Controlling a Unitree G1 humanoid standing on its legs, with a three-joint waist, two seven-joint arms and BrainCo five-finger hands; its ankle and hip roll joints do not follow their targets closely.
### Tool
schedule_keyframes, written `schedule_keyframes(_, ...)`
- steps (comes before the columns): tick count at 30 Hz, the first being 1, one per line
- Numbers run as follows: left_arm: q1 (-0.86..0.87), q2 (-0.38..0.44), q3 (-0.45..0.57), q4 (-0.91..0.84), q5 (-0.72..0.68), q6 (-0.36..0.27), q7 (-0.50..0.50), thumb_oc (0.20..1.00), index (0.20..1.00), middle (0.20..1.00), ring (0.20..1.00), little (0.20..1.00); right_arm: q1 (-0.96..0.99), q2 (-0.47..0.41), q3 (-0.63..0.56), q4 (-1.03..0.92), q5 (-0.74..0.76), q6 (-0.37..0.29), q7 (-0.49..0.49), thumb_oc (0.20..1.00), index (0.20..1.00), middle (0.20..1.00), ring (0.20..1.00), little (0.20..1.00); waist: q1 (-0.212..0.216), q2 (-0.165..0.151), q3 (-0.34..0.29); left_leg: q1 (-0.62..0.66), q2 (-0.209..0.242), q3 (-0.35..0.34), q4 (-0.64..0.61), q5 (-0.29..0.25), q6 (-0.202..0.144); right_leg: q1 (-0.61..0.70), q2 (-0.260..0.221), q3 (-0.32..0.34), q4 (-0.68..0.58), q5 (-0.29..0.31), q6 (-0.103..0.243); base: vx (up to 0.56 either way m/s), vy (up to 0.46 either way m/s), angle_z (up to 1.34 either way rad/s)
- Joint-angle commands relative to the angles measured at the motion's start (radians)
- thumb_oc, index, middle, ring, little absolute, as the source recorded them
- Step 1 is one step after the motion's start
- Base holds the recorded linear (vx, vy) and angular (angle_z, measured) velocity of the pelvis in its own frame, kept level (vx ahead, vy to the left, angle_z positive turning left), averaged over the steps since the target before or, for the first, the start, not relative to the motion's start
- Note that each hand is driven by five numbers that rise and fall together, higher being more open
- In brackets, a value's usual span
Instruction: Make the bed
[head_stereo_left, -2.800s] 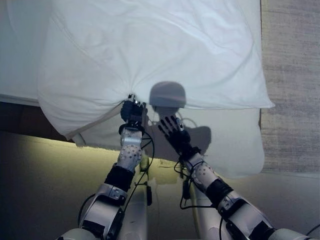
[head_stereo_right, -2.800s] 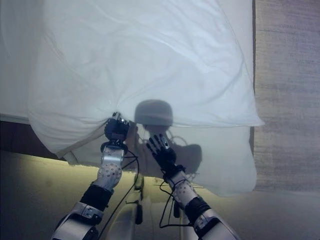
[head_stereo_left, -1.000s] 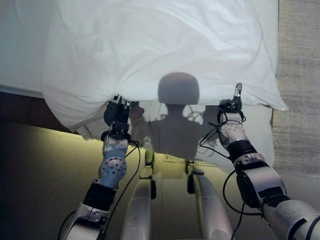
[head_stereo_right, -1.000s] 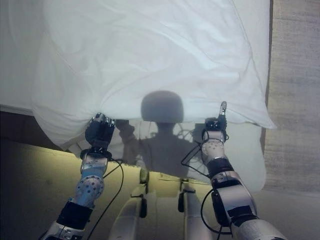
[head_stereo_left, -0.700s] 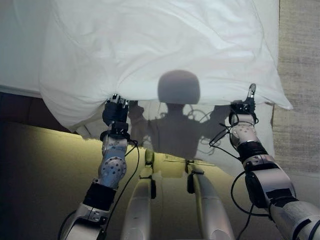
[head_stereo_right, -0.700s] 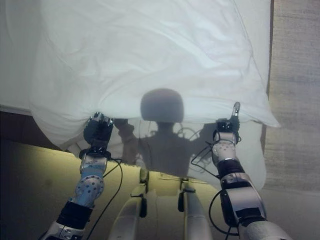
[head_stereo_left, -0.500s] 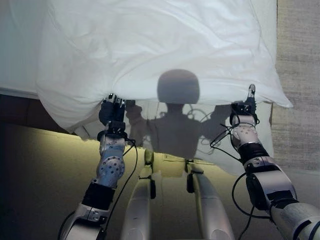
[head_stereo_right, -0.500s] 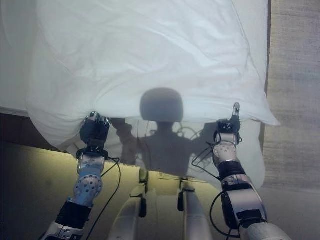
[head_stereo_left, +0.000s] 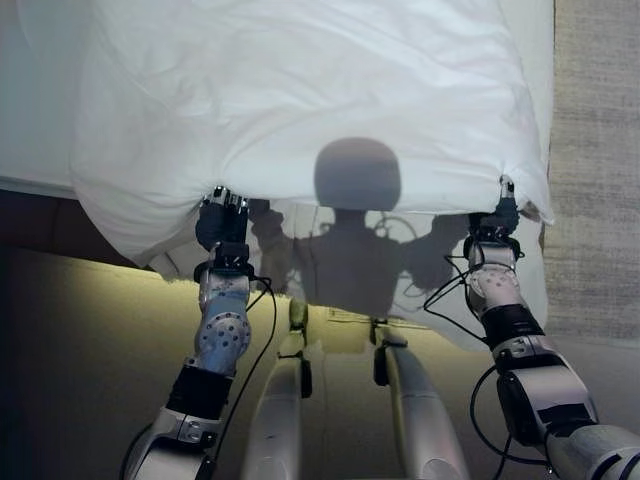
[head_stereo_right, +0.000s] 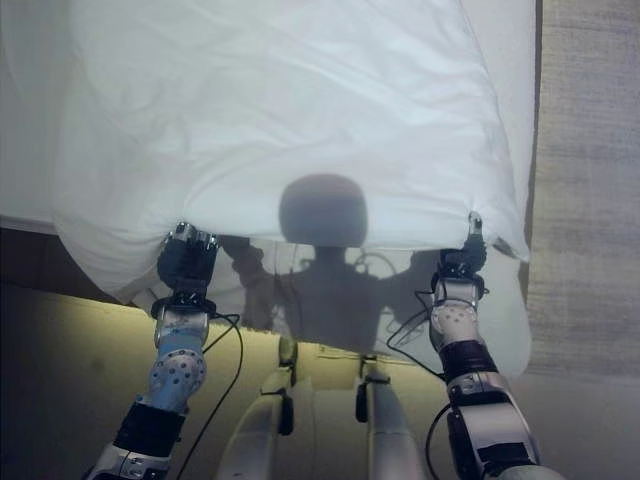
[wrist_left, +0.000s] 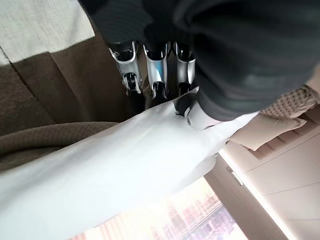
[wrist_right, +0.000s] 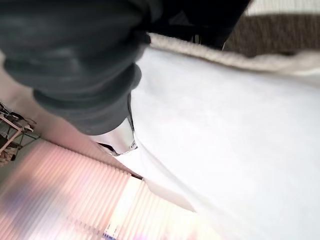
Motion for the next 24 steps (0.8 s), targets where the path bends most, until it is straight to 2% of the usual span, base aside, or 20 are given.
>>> schedule_keyframes(1,0.032,0.010,0.090,-0.021,0.017,-0.095,-0.047,0.944,0.944,0.944,0.944,0.944,0.086,-0.040,-0.077,-0.077,0.031,-0.067,0.081,0.200,0.200,0.200,0.200,0.200,-0.023,0.021,-0.107,-0.065,-0.043,0.008,0.034,-0.024,0.033,0.041,-0.018,0.046,-0.083,0.073,0.064,0.00,0.000,0.00)
schedule_keyframes(2,0.037,0.001,0.092,0.000,0.009,-0.088,-0.050,1.000,1.000,1.000,1.000,1.000,0.096,-0.035,-0.075,-0.125,0.026,-0.058,0.108,0.200,0.200,0.200,0.200,0.200,-0.028,0.020,-0.107,-0.064,-0.041,0.009,0.032,-0.023,0.033,0.041,-0.017,0.047,-0.085,0.074,0.064,0.00,0.000,0.00)
schedule_keyframes(7,0.050,-0.022,0.088,0.063,-0.047,-0.074,-0.057,1.000,1.000,1.000,1.000,1.000,0.142,-0.017,-0.054,-0.251,0.016,-0.039,0.166,0.200,0.200,0.200,0.200,0.200,-0.038,0.015,-0.109,-0.064,-0.038,0.009,0.029,-0.018,0.030,0.038,-0.012,0.050,-0.081,0.073,0.064,0.00,0.000,0.00)
schedule_keyframes(10,0.049,-0.025,0.081,0.151,-0.088,-0.038,-0.071,1.000,1.000,1.000,1.000,1.000,0.165,-0.003,-0.039,-0.368,0.005,-0.043,0.217,0.200,0.200,0.200,0.200,0.200,-0.051,0.009,-0.108,-0.065,-0.032,0.016,0.036,-0.019,0.029,0.031,-0.008,0.057,-0.068,0.069,0.064,0.00,0.000,0.00)
schedule_keyframes(12,0.049,-0.025,0.081,0.151,-0.088,-0.039,-0.072,1.000,1.000,1.000,1.000,1.000,0.165,-0.003,-0.039,-0.369,0.005,-0.044,0.216,0.200,0.200,0.200,0.200,0.200,-0.050,0.009,-0.109,-0.066,-0.032,0.016,0.036,-0.019,0.029,0.031,-0.008,0.058,-0.068,0.068,0.064,0.00,-0.003,-0.05)
schedule_keyframes(14,0.022,-0.030,0.063,0.274,-0.141,0.011,-0.096,1.000,1.000,1.000,1.000,1.000,0.188,0.008,0.005,-0.520,-0.022,-0.036,0.274,0.200,0.200,0.200,0.200,0.200,-0.074,-0.003,-0.113,-0.065,-0.023,0.024,0.040,-0.022,0.024,0.024,0.000,0.067,-0.059,0.068,0.063,0.00,-0.004,-0.02)
schedule_keyframes(20,-0.017,-0.024,0.035,0.346,-0.167,0.050,-0.114,1.000,1.000,1.000,1.000,1.000,0.201,0.005,0.049,-0.607,-0.033,-0.024,0.305,0.200,0.200,0.200,0.200,0.200,-0.089,-0.008,-0.115,-0.063,-0.020,0.031,0.034,-0.019,0.021,0.022,0.001,0.075,-0.063,0.071,0.065,0.00,-0.001,-0.04)
schedule_keyframes(24,-0.049,-0.035,-0.016,0.456,-0.208,0.124,-0.116,1.000,1.000,1.000,1.000,1.000,0.209,-0.008,0.122,-0.691,-0.048,0.025,0.340,0.200,0.200,0.200,0.200,0.200,-0.106,-0.010,-0.112,-0.065,-0.015,0.041,0.038,-0.017,0.019,0.019,0.004,0.084,-0.063,0.076,0.065,0.00,-0.005,-0.09)
